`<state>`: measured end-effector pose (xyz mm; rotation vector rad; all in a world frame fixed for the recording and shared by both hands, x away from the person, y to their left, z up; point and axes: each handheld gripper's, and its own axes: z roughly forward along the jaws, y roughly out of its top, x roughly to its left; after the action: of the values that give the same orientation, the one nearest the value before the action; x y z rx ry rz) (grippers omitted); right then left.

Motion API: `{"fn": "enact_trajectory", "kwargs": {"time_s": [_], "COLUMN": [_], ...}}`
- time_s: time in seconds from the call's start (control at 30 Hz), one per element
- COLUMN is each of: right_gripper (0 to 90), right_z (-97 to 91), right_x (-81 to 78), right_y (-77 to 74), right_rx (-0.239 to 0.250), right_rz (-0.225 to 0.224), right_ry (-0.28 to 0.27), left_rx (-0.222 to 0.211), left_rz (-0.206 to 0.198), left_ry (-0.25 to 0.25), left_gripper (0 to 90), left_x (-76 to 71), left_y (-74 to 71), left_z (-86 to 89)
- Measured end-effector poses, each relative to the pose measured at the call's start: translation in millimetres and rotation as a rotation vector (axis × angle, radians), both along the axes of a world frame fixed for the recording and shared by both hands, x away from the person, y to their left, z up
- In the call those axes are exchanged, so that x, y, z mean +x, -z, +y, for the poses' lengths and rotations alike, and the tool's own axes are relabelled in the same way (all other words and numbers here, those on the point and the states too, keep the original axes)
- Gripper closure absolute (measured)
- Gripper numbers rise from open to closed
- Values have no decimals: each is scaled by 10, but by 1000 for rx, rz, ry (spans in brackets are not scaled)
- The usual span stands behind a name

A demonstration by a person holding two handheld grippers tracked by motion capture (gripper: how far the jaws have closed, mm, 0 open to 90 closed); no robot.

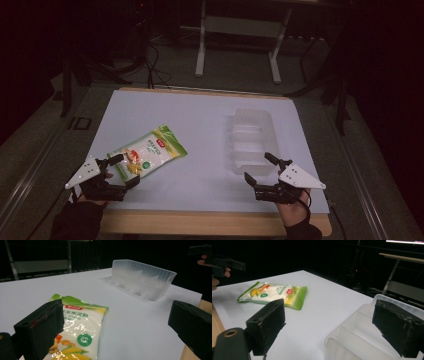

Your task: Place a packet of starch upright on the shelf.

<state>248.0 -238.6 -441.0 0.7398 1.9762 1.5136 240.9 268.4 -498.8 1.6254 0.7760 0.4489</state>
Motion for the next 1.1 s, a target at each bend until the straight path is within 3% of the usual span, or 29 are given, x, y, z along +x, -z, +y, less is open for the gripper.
{"fn": "enact_trajectory", "kwargs": {"time_s": [0.23, 0.33, 0.53, 0.77, 0.87, 1.1], "right_gripper": [106, 102, 101, 97, 98, 97], "right_z": [-11, -6, 3, 48, 77, 122], "right_x": [-11, -12, -17, -23, -23, -68], "right_y": [-11, -17, -21, -8, -7, -47], "right_rx": [-12, -8, -11, -34, -13, 12], "right_rz": [2, 12, 20, 25, 45, 35], "right_ry": [1, 0, 0, -17, -23, -65], "left_rx": [1, 2, 6, 54, 57, 64], "left_rz": [21, 58, 38, 40, 42, 19], "left_ry": [9, 25, 48, 79, 89, 110], "left_gripper": [7, 7, 7, 7, 7, 7], "left_x": [-3, -2, -35, -41, -31, 16], "left_y": [-14, -46, -89, -98, -126, -280], "left_z": [-6, 4, 16, -51, -70, -141]}}
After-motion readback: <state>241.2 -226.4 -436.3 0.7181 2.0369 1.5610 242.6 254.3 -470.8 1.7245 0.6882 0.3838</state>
